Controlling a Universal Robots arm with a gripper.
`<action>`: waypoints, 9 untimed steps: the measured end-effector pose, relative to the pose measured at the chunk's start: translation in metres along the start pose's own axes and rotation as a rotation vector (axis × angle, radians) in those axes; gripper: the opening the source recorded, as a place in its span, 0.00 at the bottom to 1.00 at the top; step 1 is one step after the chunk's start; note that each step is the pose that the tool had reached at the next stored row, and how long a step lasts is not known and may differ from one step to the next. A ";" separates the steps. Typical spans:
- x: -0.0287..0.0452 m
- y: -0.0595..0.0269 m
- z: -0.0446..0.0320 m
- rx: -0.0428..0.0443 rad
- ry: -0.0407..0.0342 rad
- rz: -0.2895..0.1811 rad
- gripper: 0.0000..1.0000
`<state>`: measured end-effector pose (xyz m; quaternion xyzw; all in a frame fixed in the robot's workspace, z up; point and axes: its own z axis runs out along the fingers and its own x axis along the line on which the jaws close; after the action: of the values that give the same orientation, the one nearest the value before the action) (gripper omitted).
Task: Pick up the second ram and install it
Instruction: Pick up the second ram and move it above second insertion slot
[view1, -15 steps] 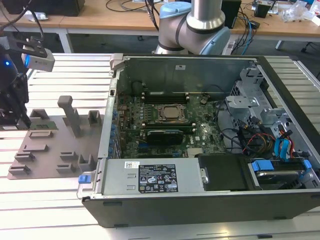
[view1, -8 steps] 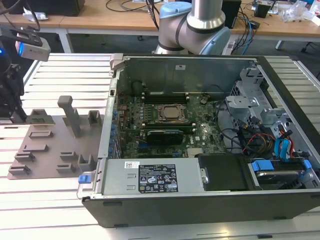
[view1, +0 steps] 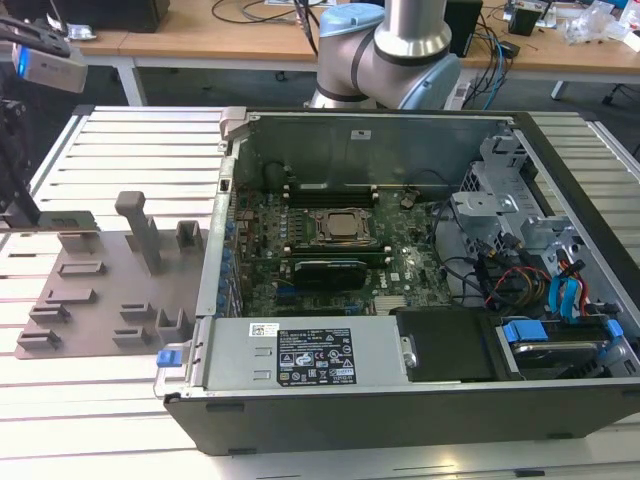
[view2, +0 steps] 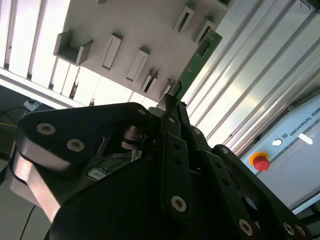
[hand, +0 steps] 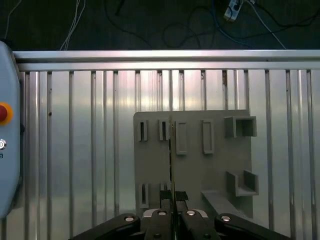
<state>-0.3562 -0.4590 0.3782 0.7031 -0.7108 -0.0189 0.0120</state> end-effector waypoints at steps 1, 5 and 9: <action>-0.0001 0.0002 -0.0057 -0.0001 0.0000 0.000 0.13; -0.0002 0.0010 -0.0230 0.0000 0.0000 0.000 0.13; -0.0004 0.0018 -0.0409 0.0000 0.0000 0.000 0.13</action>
<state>-0.3562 -0.4590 0.4192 0.7031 -0.7108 -0.0189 0.0120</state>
